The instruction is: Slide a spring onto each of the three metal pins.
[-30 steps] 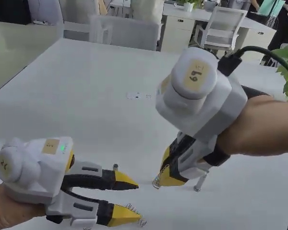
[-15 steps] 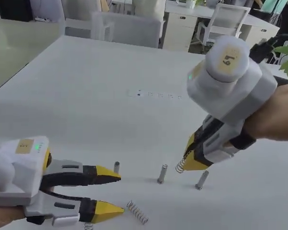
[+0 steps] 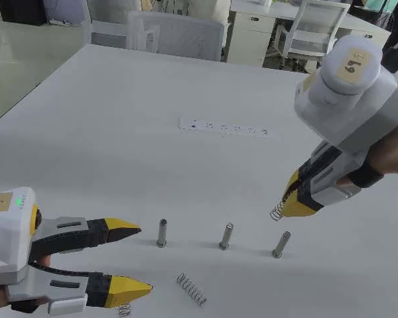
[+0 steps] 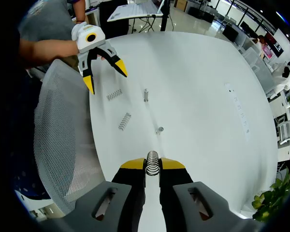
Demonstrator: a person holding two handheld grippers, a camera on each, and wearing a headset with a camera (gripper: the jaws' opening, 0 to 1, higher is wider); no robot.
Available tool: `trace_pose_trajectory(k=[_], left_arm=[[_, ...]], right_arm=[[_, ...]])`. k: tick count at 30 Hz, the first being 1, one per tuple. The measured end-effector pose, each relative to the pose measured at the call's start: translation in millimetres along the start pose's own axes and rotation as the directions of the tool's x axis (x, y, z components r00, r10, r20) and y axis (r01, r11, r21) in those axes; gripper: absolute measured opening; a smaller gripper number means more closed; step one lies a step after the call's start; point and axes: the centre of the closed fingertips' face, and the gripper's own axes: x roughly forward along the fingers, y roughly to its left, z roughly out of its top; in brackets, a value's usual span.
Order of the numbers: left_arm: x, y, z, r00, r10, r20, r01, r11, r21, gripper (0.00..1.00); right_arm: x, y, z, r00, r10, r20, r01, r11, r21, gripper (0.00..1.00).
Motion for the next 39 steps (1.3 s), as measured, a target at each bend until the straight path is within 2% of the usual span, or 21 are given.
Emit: trace_pose_trajectory(k=[9,21,25,29,32,39], left_arm=[[-9.9,11.8,-0.1,0.9980,0.062,0.014,-0.061,0.998,-0.027,0.63],[-21.3,17.5,-2.4,0.9928,0.119,0.012,-0.119,0.992,-0.047,0.77],[-23.3,17.6,-1.1,0.9919,0.126,0.012,-0.126,0.991,-0.042,0.78],[-23.7,16.2,-0.7,0.9920,0.126,0.009,-0.126,0.991,-0.041,0.79],[-23.1,14.8,-0.6,0.9925,0.122,0.007,-0.121,0.992,-0.042,0.81],[-23.4,15.9,-2.5,0.9926,0.120,-0.017,-0.121,0.992,-0.031,0.84]], right_arm=[[1.5,-8.8,-10.5,0.9997,-0.006,-0.022,0.007,1.000,0.020,0.07],[10.1,-21.2,-26.9,0.9974,0.004,-0.072,-0.001,0.999,0.041,0.07],[15.6,-26.6,-34.4,0.9945,-0.004,-0.104,0.008,0.999,0.039,0.07],[23.5,-27.2,-39.5,0.9923,0.018,-0.123,-0.012,0.999,0.052,0.07],[29.7,-30.0,-44.9,0.9893,0.016,-0.145,-0.009,0.999,0.049,0.07],[41.4,-33.7,-52.9,0.9847,0.029,-0.172,-0.019,0.998,0.060,0.07]])
